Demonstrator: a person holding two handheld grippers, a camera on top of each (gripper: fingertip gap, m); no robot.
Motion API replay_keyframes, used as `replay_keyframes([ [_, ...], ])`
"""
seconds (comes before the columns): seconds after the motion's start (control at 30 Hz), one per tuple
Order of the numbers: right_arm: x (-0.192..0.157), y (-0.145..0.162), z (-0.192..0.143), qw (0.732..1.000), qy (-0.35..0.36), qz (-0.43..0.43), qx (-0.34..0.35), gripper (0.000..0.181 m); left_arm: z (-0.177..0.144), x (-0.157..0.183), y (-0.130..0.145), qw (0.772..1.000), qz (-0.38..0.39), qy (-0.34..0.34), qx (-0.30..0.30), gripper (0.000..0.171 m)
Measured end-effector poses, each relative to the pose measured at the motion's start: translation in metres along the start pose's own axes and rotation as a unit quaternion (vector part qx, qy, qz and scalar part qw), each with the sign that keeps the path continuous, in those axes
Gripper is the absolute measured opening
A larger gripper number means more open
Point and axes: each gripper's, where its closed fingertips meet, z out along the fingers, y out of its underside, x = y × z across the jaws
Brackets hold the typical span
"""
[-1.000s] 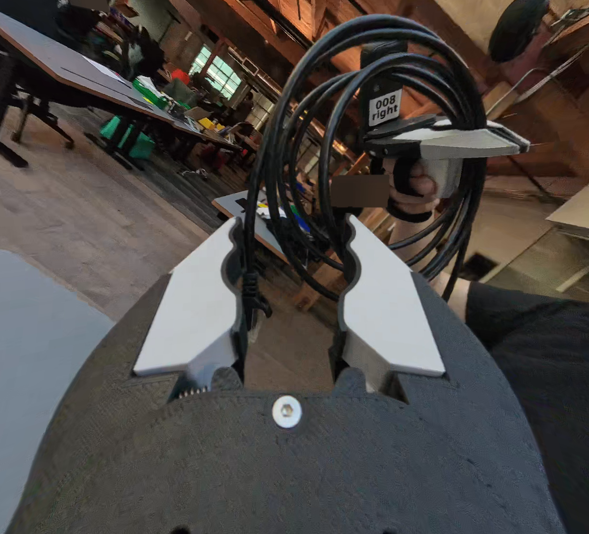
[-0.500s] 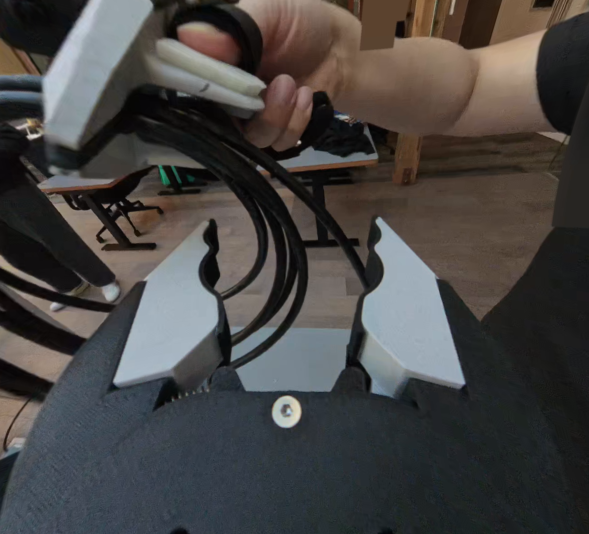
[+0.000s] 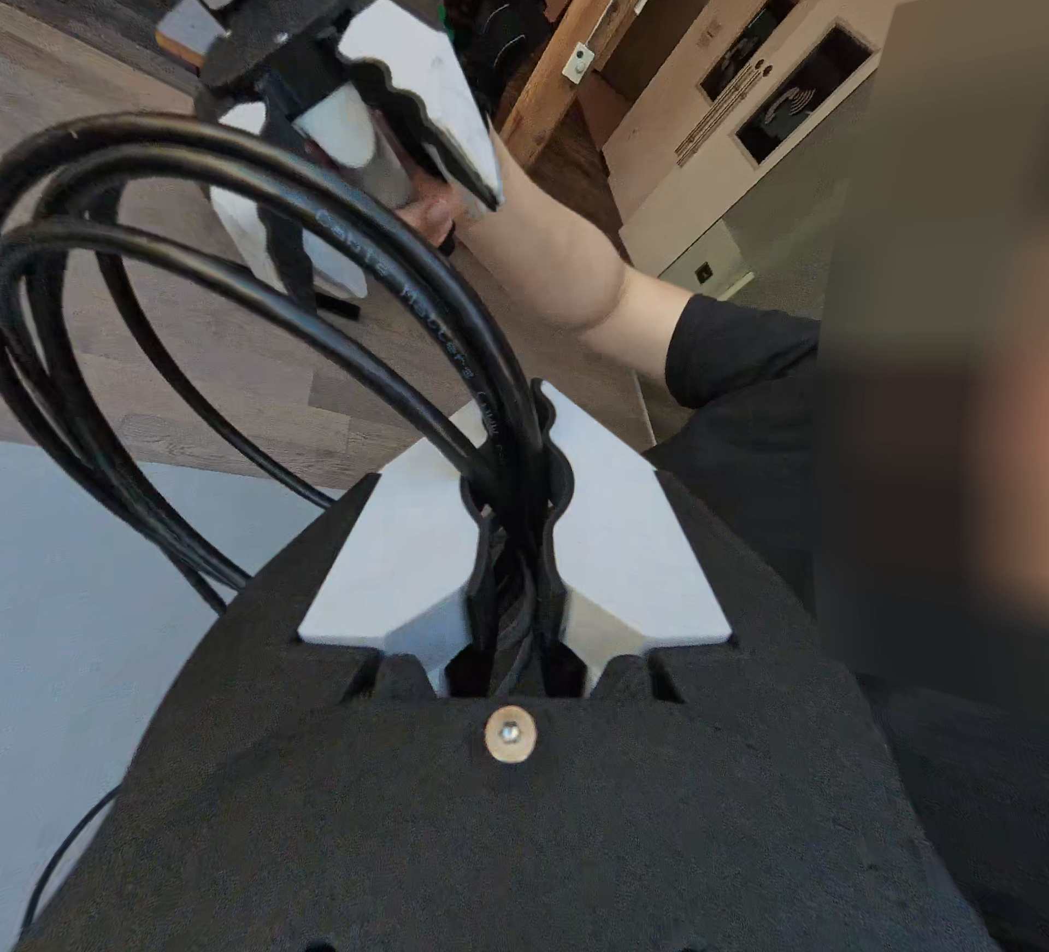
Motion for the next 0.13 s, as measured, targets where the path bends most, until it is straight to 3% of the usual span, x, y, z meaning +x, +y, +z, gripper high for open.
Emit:
replay_keyframes([
  [0.07,-0.009,0.014,-0.024,0.997,-0.019,-0.071,0.007,0.052,-0.006,0.001,-0.007,0.999,-0.042,0.013,-0.006,0.005],
  [0.13,0.009,0.035,-0.044,0.970,0.086,-0.229,0.003,0.048,-0.009,0.005,-0.014,0.997,-0.069,0.025,-0.007,0.005],
])
